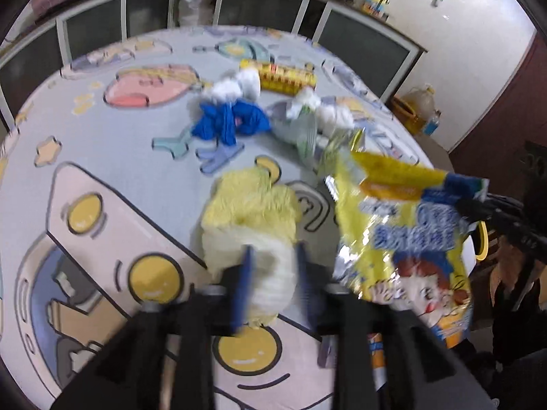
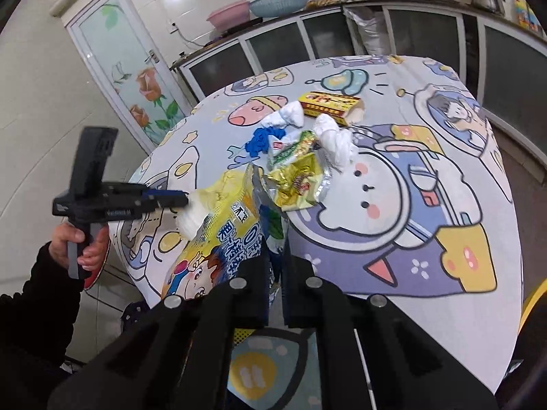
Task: Collect trash
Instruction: 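Grasp the yellow wrapper with left tool while right tool grasps the snack bag, then lift and carry the yellow wrapper and snack bag over the yellow-rimmed bin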
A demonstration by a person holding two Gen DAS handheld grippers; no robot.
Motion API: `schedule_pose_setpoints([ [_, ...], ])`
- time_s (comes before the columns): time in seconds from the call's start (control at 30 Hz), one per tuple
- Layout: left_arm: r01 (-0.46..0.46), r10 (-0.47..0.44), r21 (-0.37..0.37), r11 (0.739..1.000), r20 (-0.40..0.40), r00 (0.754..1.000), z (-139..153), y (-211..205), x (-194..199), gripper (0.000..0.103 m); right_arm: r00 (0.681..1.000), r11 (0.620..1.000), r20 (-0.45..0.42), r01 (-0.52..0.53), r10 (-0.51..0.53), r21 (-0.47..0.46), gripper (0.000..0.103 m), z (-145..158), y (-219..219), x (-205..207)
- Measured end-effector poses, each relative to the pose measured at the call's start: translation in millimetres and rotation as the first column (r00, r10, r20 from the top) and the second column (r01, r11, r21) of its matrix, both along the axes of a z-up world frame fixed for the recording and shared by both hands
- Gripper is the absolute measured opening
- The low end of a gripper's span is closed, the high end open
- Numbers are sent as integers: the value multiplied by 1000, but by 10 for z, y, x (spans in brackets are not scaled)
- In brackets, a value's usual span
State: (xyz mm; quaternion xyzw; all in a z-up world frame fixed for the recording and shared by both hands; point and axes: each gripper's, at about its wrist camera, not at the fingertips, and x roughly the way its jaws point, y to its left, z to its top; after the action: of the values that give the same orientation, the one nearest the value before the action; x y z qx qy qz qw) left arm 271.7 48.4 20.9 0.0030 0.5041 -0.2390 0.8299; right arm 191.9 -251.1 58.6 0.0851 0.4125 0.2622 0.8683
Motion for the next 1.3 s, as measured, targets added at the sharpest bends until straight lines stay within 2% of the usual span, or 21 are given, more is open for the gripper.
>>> schedule_pose_setpoints([
  [0.03,5,-5,3,1000,2,1000,-30,-37,-1,50,1000,1000,1,8,-8,7,6,6,-39,-13],
  [0.07,8,-8,13,1000,7,1000,-36,-61,-6,56,1000,1000,1,15,-15,13,6,16,-74,-24],
  [0.13,33,-33,33,999,12,999,-34,-130,-24,88,1000,1000,7,26,-26,17,6,30,-130,-48],
  [0.17,36,-37,59,998,13,999,-45,-163,-21,93,999,999,7,32,-32,20,6,35,-162,-55],
  [0.23,11,-14,130,992,18,1000,-105,-208,21,94,999,999,11,38,-38,23,6,45,-198,-66],
  [0.3,-2,6,151,989,-24,1000,-220,-212,97,94,999,999,16,45,-46,26,6,57,-230,-72],
  [0.37,-11,22,177,984,-63,998,-371,-231,151,87,999,998,18,46,-47,32,6,69,-249,-69],
  [0.4,-11,24,184,983,-69,997,-409,-248,153,77,999,998,22,47,-48,34,6,77,-256,-76],
  [0.43,-30,43,219,975,-54,998,-434,-258,152,64,999,998,25,47,-48,35,6,83,-260,-83],
  [0.47,-44,55,232,972,-41,998,-421,-243,148,55,998,998,29,49,-50,33,6,91,-264,-91],
  [0.5,-70,78,218,973,-28,997,-361,-176,148,34,998,998,32,49,-50,33,6,98,-273,-99],
  [0.57,-99,105,126,987,-43,994,-236,-9,157,28,998,998,33,47,-48,41,6,109,-286,-111],
  [0.6,-124,128,104,987,-38,991,-170,68,156,27,998,998,34,46,-48,44,6,110,-295,-116],
  [0.67,-151,152,121,981,1,988,-59,149,115,27,998,997,38,52,-54,52,6,122,-327,-123],
  [0.8,-157,155,78,985,30,987,155,213,-8,27,997,995,38,65,-68,79,6,148,-405,-144],
  [1.03,-84,78,42,996,134,988,627,-81,-192,27,992,989,52,111,-116,101,6,252,-627,-246],
  [1.3,52,-42,-39,998,235,971,1004,-746,-303,27,965,968,100,232,-242,101,6,417,-1126,-582],
])
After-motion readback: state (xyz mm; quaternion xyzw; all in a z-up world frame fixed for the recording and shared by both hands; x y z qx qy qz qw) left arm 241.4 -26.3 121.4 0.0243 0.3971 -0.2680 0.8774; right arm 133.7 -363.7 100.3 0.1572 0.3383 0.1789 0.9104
